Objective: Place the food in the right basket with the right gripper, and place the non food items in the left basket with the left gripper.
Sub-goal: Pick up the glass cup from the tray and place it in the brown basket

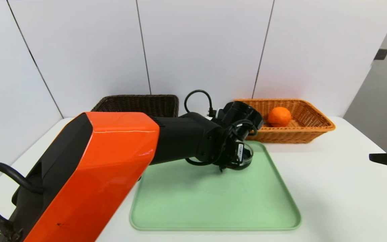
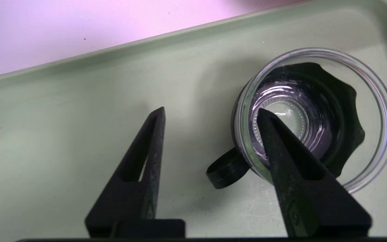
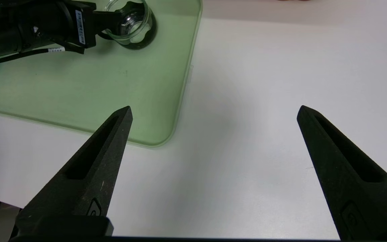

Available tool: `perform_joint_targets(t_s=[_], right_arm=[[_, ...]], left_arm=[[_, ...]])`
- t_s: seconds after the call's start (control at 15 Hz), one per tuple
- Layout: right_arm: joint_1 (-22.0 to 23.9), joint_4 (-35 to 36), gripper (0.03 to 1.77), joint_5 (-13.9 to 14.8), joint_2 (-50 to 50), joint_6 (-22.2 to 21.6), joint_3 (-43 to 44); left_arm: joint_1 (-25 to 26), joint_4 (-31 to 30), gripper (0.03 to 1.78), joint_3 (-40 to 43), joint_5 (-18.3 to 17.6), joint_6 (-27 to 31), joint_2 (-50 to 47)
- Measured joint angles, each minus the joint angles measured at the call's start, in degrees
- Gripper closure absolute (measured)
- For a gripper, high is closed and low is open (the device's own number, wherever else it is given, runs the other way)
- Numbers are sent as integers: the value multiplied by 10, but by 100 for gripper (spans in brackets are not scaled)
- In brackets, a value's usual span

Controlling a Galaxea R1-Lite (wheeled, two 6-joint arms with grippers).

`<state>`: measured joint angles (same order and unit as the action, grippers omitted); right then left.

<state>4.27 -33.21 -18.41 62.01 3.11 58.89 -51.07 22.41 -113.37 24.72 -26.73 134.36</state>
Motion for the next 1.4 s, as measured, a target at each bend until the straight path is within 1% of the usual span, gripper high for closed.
perform_joint_targets(t_s=[0.13, 0.2, 0.27, 0.53, 0.8, 1.07, 1.2, 1.33, 1.4], right_arm=[[0, 0, 11, 0, 0, 0, 0], [0, 0, 10, 0, 0, 0, 0], [0, 0, 11, 0, 0, 0, 0], [0, 0, 10, -1, 0, 0, 0], [0, 1, 10, -4, 1, 0, -2], [-1, 1, 10, -5, 1, -1, -3], [-1, 2, 10, -5, 1, -1, -3], [-1, 8, 10, -5, 1, -1, -3], [-1, 8, 10, -5, 1, -1, -3]], left_arm=[[0, 0, 110, 0, 0, 0, 2], [0, 0, 164, 0, 0, 0, 3], [0, -3, 176, -1, 0, 1, 2], [0, 2, 176, 0, 0, 4, -1], [2, 6, 176, 0, 0, 19, -27], [2, 10, 176, 0, 0, 43, -83], [4, 22, 176, 0, 0, 51, -116], [17, 42, 176, 0, 0, 55, -147], [33, 50, 176, 0, 0, 59, -160]])
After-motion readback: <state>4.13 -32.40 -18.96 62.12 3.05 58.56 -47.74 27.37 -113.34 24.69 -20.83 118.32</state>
